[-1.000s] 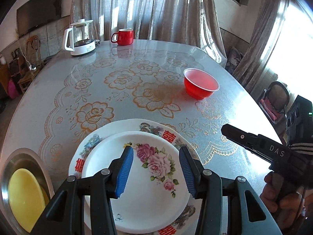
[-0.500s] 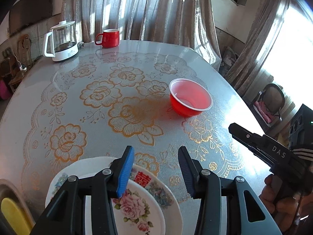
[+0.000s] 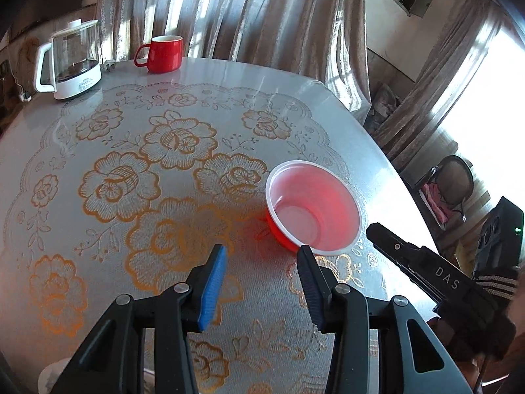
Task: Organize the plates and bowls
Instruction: 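Grasp the rim of the red plastic bowl with the right tool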
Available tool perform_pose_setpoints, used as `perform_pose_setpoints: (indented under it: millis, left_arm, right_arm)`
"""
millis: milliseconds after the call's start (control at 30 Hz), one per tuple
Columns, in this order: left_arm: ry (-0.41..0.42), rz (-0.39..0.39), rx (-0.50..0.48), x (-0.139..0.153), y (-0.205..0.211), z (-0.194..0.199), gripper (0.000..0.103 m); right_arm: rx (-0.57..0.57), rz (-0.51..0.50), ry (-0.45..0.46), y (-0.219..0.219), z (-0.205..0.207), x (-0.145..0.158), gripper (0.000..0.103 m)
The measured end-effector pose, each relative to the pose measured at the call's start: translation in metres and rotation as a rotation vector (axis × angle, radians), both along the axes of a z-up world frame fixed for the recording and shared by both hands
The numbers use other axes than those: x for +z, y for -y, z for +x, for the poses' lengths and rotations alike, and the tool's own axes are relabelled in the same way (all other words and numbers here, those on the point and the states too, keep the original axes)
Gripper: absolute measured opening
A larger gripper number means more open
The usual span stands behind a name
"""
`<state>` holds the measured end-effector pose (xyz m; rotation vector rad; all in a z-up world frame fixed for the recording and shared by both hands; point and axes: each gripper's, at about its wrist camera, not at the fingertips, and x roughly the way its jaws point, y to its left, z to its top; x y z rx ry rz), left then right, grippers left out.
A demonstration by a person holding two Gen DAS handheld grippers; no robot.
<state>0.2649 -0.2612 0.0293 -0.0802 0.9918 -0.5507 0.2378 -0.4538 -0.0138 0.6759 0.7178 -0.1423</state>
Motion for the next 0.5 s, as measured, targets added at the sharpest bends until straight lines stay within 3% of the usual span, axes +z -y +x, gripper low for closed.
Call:
perform_pose_setpoints:
  millis: [267,333,367,500]
  left_arm:
    - [-0.096,-0.05,-0.016,-0.028,0.027,0.037,0.043]
    - [-0.124,-0.079,-0.016,-0.035,0.03,0.041,0.038]
    - [-0.127,-0.091,-0.034,-0.035,0.032,0.04,0.029]
    - [-0.074,-0.064,-0.073,-0.029,0.034,0.026,0.024]
  right_arm:
    - [0.003,-0.01,-0.042,0.003,0.027,-0.014,0.017]
    - [0.007,0.005,-0.051,0.003,0.029,-0.019,0.013]
    - [0.011,0.002,-0.051,0.002,0.029,-0.019,0.012]
    - [0.021,-0.016,-0.047,-0.001,0.021,-0.018,0.011]
